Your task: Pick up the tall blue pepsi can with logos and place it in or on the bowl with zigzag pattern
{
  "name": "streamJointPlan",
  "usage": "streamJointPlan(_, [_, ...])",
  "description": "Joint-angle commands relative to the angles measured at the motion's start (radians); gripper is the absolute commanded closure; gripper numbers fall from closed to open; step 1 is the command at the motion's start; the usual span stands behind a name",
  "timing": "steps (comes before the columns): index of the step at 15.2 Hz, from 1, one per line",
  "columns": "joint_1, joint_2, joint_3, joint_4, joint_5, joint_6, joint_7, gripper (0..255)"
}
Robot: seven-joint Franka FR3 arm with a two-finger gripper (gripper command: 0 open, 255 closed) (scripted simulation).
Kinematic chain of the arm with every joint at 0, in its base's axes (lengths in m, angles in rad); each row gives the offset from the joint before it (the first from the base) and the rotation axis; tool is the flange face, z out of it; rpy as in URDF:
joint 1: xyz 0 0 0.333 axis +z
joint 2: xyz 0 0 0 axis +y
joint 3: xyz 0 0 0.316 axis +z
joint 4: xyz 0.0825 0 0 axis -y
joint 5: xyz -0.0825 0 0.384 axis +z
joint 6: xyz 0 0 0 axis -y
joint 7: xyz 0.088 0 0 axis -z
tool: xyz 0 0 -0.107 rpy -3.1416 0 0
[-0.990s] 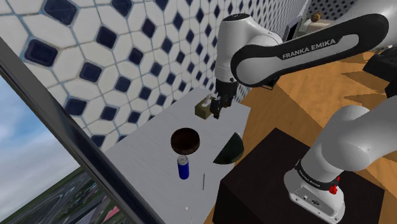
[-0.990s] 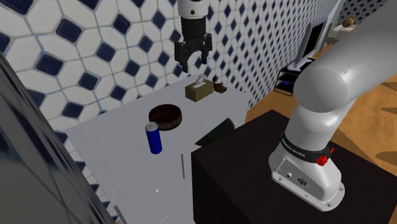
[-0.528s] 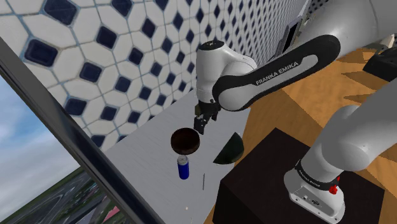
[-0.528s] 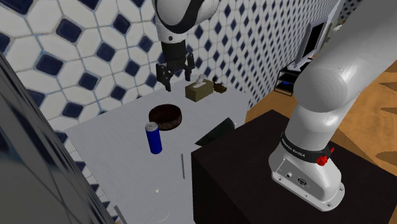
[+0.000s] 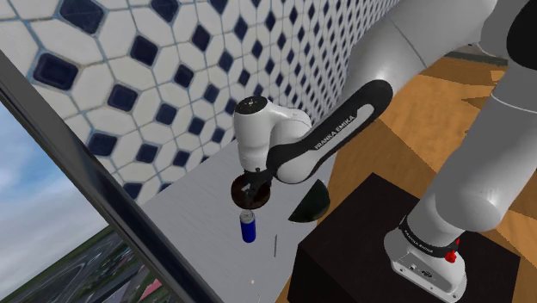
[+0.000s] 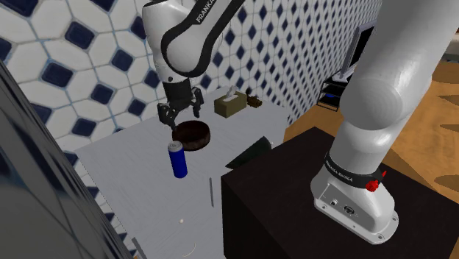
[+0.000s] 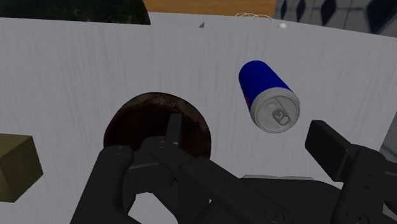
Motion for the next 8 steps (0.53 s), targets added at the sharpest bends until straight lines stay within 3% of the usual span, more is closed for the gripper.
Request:
streamJointPlan(1, [0.020, 0.093, -0.001, 0.052, -0.081, 0.017, 0.078, 0])
streamJointPlan(5, [0.095, 0.264, -0.037, 0.162, -0.214, 0.033, 0.206, 0])
streamJointPlan(8, [0.108, 0.298, -0.059, 0.163, -0.245, 0.062, 0.227, 0])
